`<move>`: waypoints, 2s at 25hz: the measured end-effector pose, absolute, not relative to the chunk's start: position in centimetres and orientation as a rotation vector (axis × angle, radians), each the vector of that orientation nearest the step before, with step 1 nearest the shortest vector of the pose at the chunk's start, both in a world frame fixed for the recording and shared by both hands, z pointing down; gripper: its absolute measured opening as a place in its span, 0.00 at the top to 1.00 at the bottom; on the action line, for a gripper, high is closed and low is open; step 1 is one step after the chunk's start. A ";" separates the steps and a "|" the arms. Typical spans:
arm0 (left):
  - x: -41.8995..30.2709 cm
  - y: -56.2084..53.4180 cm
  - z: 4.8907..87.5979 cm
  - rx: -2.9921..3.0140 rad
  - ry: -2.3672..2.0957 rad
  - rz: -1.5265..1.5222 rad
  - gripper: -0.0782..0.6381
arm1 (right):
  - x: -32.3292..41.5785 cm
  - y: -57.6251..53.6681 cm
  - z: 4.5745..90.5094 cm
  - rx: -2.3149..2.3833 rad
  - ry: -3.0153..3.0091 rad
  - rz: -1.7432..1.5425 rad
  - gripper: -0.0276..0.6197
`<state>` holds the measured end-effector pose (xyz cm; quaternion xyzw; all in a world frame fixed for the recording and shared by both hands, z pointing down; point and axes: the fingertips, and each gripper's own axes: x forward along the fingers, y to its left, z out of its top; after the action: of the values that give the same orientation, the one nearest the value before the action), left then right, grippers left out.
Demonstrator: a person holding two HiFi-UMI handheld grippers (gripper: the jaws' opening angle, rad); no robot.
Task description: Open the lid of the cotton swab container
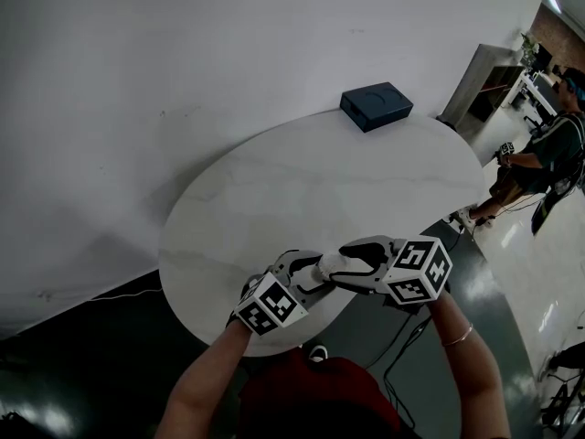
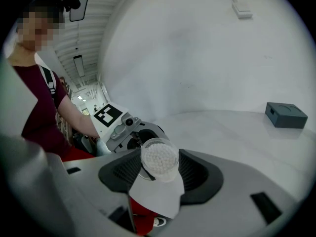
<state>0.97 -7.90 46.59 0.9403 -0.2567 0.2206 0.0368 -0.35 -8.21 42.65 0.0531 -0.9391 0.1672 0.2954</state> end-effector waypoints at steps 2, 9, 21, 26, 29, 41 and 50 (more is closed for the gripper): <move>0.9 -8.0 46.5 2.888 -0.794 0.667 0.55 | -0.5 -8.3 42.5 0.142 -2.497 0.461 0.58; 0.7 -8.3 46.4 2.876 -0.810 0.640 0.55 | -0.7 -8.7 42.2 0.147 -2.501 0.458 0.58; 0.5 -8.6 46.3 2.879 -0.829 0.645 0.55 | -0.8 -9.2 41.7 0.141 -2.535 0.586 0.58; 0.6 -8.4 46.4 2.869 -0.829 0.644 0.55 | -0.5 -9.5 41.2 0.160 -2.562 0.679 0.58; 0.3 -8.4 46.8 2.853 -0.835 0.650 0.55 | -0.3 -10.3 40.5 0.203 -2.598 0.693 0.58; -0.4 -9.4 47.3 2.767 -0.886 0.594 0.55 | 0.3 -12.2 39.6 0.334 -2.665 0.669 0.58; -2.2 -12.2 47.9 2.709 -1.007 0.534 0.55 | 1.2 -12.4 39.9 0.495 -2.741 0.748 0.58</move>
<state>-2.23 -12.16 47.92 0.9171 -0.3408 0.1807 0.1012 1.24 -12.40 39.92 0.1704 -0.9425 0.2574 0.1284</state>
